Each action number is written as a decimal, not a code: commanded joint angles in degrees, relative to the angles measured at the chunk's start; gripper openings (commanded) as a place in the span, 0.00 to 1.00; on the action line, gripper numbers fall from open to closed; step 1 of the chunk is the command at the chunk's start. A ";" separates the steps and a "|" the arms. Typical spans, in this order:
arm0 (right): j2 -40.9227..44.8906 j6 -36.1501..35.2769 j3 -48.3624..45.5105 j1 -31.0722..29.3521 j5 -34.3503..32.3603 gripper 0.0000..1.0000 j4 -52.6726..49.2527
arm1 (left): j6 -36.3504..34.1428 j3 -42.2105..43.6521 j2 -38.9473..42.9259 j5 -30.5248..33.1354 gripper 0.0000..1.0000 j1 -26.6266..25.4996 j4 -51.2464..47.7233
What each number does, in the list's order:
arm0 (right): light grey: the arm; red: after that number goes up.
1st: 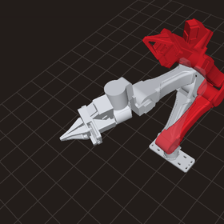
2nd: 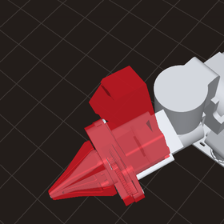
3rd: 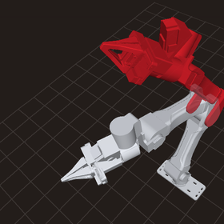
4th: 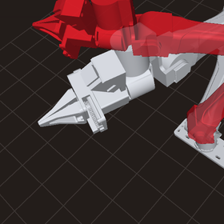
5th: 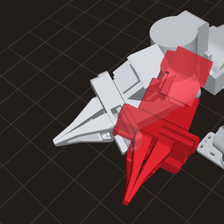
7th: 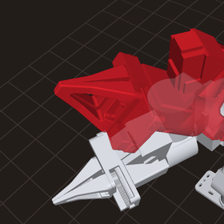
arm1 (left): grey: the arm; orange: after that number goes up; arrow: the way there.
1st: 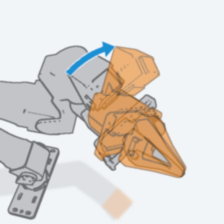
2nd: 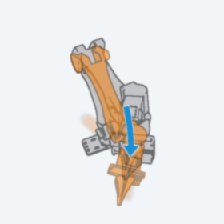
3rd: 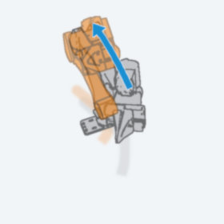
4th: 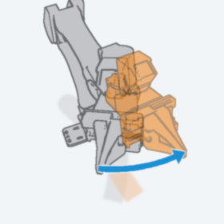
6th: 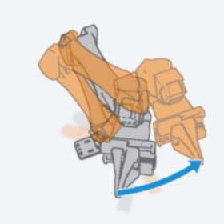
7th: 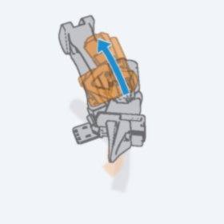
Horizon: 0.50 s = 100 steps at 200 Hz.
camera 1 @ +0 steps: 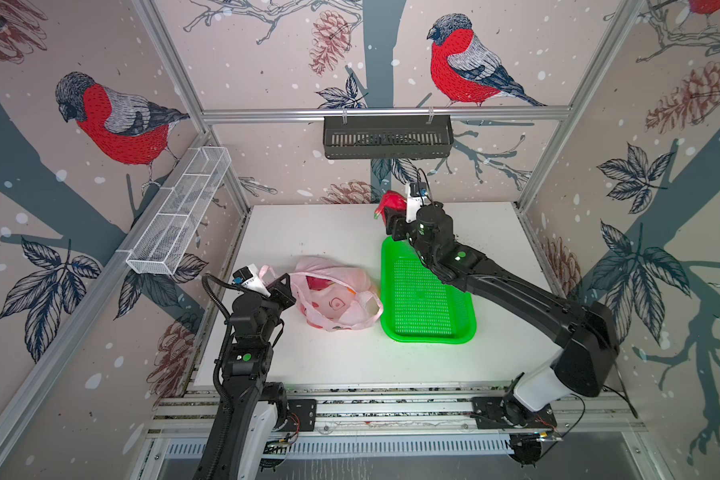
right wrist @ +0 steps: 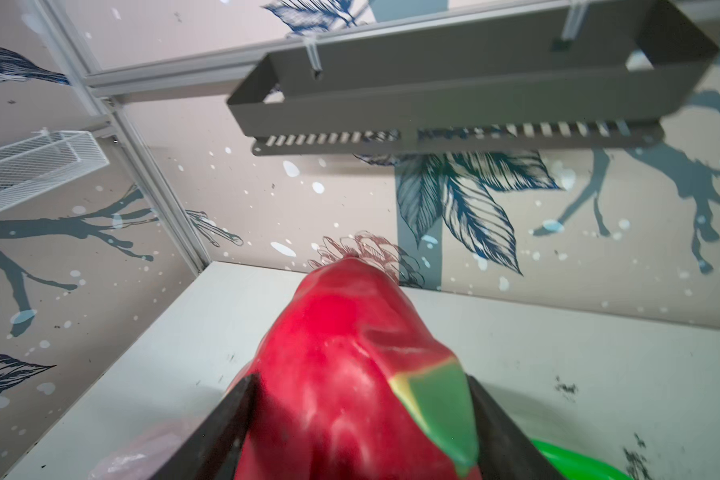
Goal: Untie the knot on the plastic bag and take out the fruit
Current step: 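Carry the red dragon fruit with the right gripper over the green basket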
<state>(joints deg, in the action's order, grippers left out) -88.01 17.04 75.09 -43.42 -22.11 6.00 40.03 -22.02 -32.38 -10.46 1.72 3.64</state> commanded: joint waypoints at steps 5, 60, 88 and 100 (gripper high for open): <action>3.47 10.28 -5.84 2.38 -1.59 0.10 0.30 | -0.59 -1.05 0.56 0.75 0.00 -0.05 1.02; 2.91 20.05 -13.28 6.24 1.50 0.10 -1.45 | -1.11 -1.40 0.70 0.65 0.00 -0.03 0.06; -0.04 22.94 -14.79 6.92 2.88 0.09 0.09 | -1.01 -1.18 1.01 0.79 0.00 0.03 -0.15; -1.44 24.00 -14.97 7.04 3.34 0.09 0.54 | -1.09 -1.18 0.96 0.88 0.00 -0.03 -0.15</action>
<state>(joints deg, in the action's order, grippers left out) -87.77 36.51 60.42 -36.62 -20.27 1.87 39.92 -23.18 -31.51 -10.37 1.72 3.01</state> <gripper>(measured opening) 0.717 0.048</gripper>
